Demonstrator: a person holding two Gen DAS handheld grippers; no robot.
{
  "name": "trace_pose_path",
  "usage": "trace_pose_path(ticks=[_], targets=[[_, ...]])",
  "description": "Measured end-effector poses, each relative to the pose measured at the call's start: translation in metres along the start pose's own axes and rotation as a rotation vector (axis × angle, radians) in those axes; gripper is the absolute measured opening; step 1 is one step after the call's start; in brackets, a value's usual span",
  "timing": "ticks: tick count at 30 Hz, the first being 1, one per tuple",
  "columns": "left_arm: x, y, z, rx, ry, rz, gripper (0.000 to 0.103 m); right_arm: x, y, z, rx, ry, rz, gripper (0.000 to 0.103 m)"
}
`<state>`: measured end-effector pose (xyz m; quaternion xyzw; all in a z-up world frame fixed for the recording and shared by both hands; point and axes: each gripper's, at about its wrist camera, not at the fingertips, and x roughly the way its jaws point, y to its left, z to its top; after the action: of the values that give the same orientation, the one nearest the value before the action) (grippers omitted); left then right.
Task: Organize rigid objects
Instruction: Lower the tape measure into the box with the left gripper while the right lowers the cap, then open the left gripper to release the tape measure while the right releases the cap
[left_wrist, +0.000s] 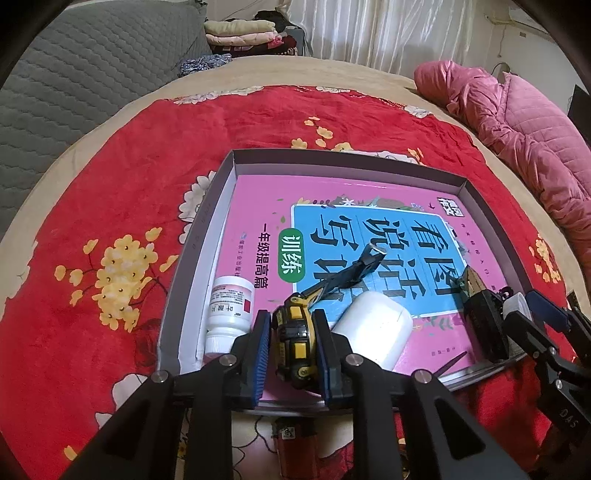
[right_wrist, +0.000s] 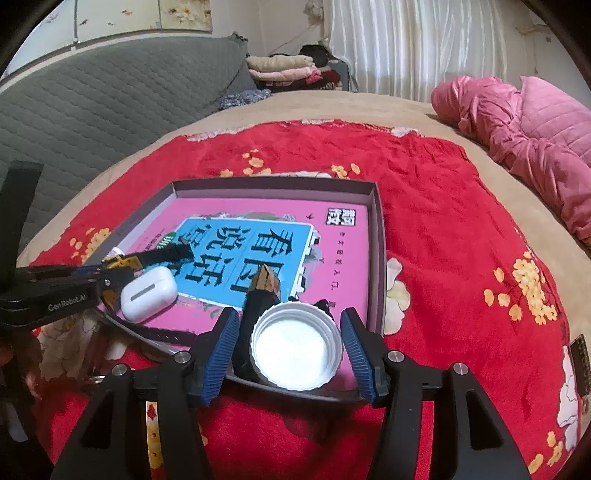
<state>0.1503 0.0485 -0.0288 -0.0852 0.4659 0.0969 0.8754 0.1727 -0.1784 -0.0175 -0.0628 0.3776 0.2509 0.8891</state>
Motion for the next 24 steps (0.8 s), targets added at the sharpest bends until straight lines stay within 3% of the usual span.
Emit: trace_pose_path(ticks=[4, 8, 17, 24], targets=[[-0.003, 0.0, 0.001, 0.005, -0.012, -0.001, 0.025, -0.004, 0.002, 0.002, -0.012, -0.018, 0.005, 0.064], [-0.007, 0.001, 0.001, 0.002, -0.02, -0.009, 0.039, -0.007, 0.001, 0.002, -0.003, -0.029, 0.009, 0.066], [-0.025, 0.004, 0.003, 0.003, -0.064, -0.045, 0.054, -0.015, -0.002, 0.004, 0.01, -0.063, 0.012, 0.071], [-0.039, 0.008, -0.002, 0.02, -0.092, -0.021, 0.058, -0.023, 0.001, 0.005, -0.001, -0.097, 0.016, 0.074]])
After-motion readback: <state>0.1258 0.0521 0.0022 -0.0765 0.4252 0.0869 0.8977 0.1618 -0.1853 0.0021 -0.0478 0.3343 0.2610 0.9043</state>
